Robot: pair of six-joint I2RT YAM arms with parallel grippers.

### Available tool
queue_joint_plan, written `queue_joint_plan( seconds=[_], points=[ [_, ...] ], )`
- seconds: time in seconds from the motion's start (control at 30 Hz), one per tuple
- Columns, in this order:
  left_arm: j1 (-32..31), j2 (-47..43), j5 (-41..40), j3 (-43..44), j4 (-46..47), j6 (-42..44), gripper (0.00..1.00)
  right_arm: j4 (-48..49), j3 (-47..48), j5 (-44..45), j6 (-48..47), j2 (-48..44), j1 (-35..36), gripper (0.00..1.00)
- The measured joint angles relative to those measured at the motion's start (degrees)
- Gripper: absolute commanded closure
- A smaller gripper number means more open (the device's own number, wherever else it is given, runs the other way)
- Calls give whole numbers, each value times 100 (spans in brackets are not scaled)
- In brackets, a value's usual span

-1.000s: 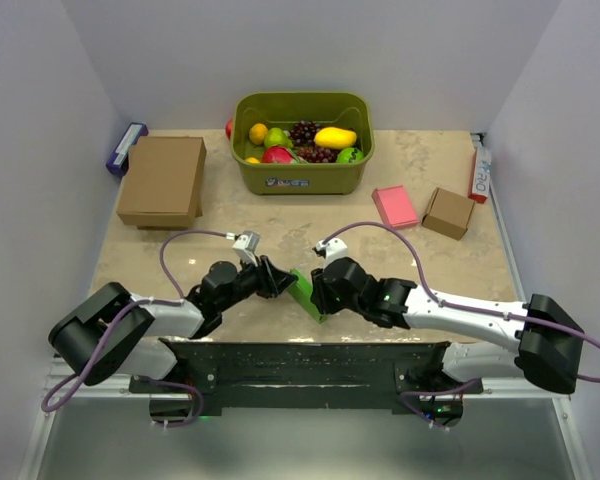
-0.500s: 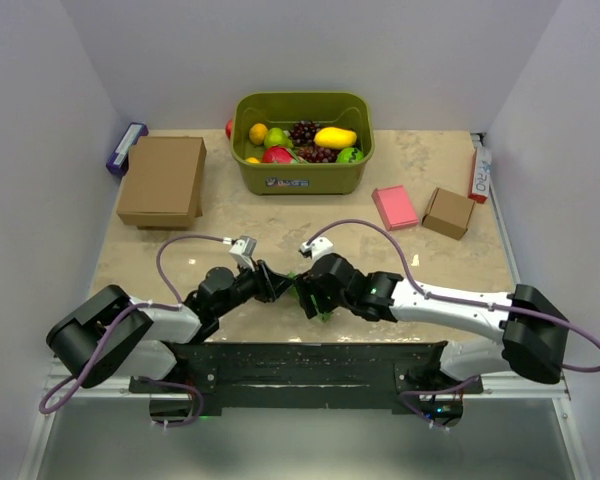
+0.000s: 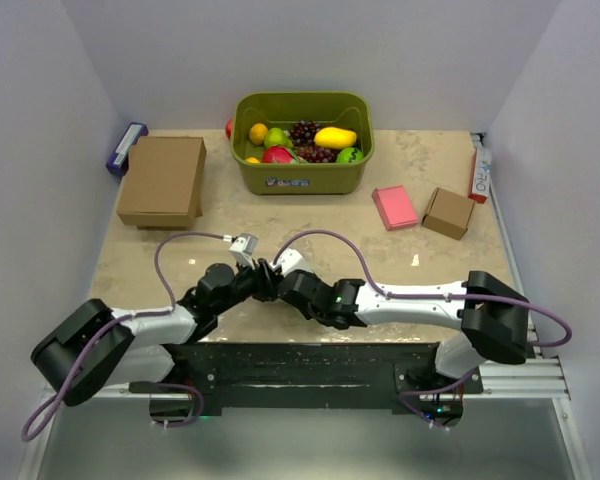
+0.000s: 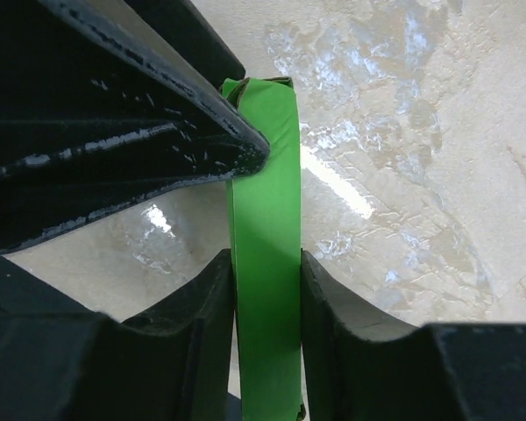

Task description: Fold the paper box

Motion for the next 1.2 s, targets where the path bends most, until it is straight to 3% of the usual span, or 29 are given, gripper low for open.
queue_joint_plan(
  seconds=[0.17,0.3,0.53,0.67,0.97,1.07,1.1,1.2],
  points=[
    [219,-793,-63,369,-1515,210,22,-258,136,365,11,24,39,72],
    [553,-1488,-181,588,-2597,323,13,-474,372,664,15,24,-90,73],
    [1786,-2538,-109,1294,-4247,660,9,-850,719,1141,-155,79,-1021,73],
    [2415,-3012,-61,1821,-5058,966,9,-981,1198,1698,-400,551,-1484,73],
    [2555,-3438,-343,2712,-6065,1777,8,-951,2166,3165,-1270,2741,-2398,72],
    [2555,-3523,-487,2712,-6304,1923,7,-901,2330,3600,-1530,3220,-2601,55],
    [2555,-3545,-540,2712,-6384,1978,7,-866,2350,3650,-1596,3283,-2645,42],
    [2555,-3593,-693,2712,-6537,2107,7,-739,2494,3735,-1764,3477,-2793,18]
  ],
)
